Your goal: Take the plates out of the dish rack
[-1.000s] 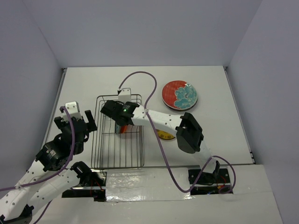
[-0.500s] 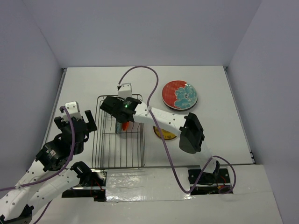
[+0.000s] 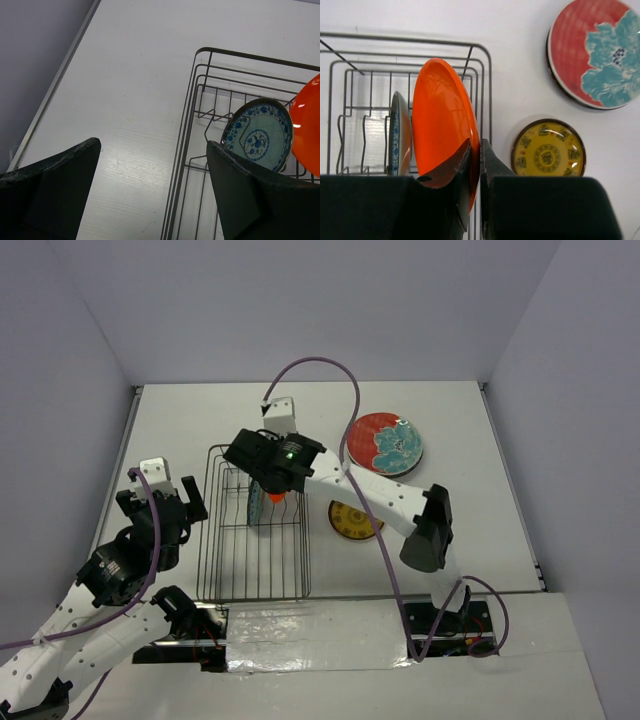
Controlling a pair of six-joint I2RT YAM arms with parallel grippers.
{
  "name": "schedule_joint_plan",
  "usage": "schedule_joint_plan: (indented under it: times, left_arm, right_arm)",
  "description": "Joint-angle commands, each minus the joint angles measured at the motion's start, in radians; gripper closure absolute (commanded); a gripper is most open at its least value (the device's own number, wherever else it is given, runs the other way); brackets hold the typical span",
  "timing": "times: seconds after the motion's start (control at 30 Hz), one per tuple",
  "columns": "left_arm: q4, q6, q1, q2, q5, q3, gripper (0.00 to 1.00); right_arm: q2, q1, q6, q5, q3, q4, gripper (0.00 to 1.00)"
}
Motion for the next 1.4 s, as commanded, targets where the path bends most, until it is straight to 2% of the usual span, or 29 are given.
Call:
schedule_joint_plan:
  times: [0.0, 0.27, 0.37, 0.43, 0.47, 0.5, 0.57, 0.6, 0.67, 0.7, 0.73, 0.8, 0.9, 0.93, 1.03, 1.13, 1.27, 1.37]
  left_arm:
    - [0.035, 0.015, 0.002, 0.003, -0.018, 0.005, 0.0]
    - [0.035, 0.013, 0.002, 0.005, -0.018, 0.005, 0.0]
    - [0.035, 0.013, 0.002, 0.006, -0.018, 0.005, 0.0]
    - [0.035, 0.013, 0.002, 0.006, -0.018, 0.005, 0.01]
    - [0.035, 0.013, 0.002, 0.006, -0.018, 0.005, 0.01]
    - [0.038, 0.015, 0.002, 0.005, -0.015, 0.005, 0.0]
    - [0.041, 0.018, 0.002, 0.003, -0.014, 0.002, 0.01]
    - [0.042, 0.021, 0.001, 0.003, -0.01, 0.002, 0.01]
    - [0.044, 0.022, 0.002, 0.005, -0.009, 0.002, 0.0]
    - [0.045, 0.022, 0.001, 0.009, -0.009, 0.002, 0.0]
    - [0.045, 0.021, 0.002, 0.011, -0.006, 0.003, 0.0]
    - [0.044, 0.025, 0.001, 0.011, -0.004, 0.003, 0.0]
    - [0.052, 0.029, -0.001, 0.012, 0.0, 0.0, 0.01]
    - [0.053, 0.033, 0.001, 0.014, 0.003, 0.0, 0.0]
    - [0.049, 0.03, 0.001, 0.023, 0.005, 0.003, 0.01]
    - [0.045, 0.029, -0.001, 0.024, 0.005, 0.003, 0.0]
    - [0.056, 0.038, 0.001, 0.017, 0.013, -0.001, 0.01]
    - [0.055, 0.038, -0.001, 0.02, 0.014, 0.0, 0.0]
  right_arm:
    - [-0.126, -0.007, -0.018, 0.101, 0.044, -0.023, 1.0]
    - [-0.235, -0.013, -0.024, 0.17, 0.046, -0.092, 1.0]
    - [-0.319, -0.036, 0.01, 0.181, -0.01, -0.12, 1.0]
    - [-0.385, -0.056, 0.048, 0.171, -0.117, -0.113, 1.0]
    - [-0.474, -0.086, 0.044, 0.158, -0.172, -0.085, 1.0]
    - [-0.526, -0.102, -0.002, 0.117, -0.3, 0.015, 1.0]
    - [-0.646, -0.16, -0.062, 0.062, -0.446, 0.151, 1.0]
    - [-0.781, -0.192, -0.134, -0.037, -0.597, 0.308, 1.0]
    - [-0.926, -0.267, -0.205, -0.201, -0.762, 0.49, 1.0]
    - [-1.065, -0.365, -0.237, -0.362, -0.916, 0.641, 1.0]
    - [-1.124, -0.438, -0.236, -0.413, -1.035, 0.694, 1.0]
    - [-1.242, -0.497, -0.243, -0.492, -1.118, 0.781, 1.0]
    - [-1.262, -0.618, -0.243, -0.607, -1.211, 0.811, 1.0]
    - [-1.249, -0.644, -0.24, -0.715, -1.225, 0.822, 1.0]
    - [-1.2, -0.709, -0.219, -0.857, -1.301, 0.895, 1.0]
    - [-1.157, -0.723, -0.191, -0.879, -1.366, 0.961, 1.0]
    - [-1.088, -0.776, -0.131, -1.021, -1.459, 1.074, 1.0]
    - [-1.016, -0.813, -0.114, -1.073, -1.501, 1.127, 1.0]
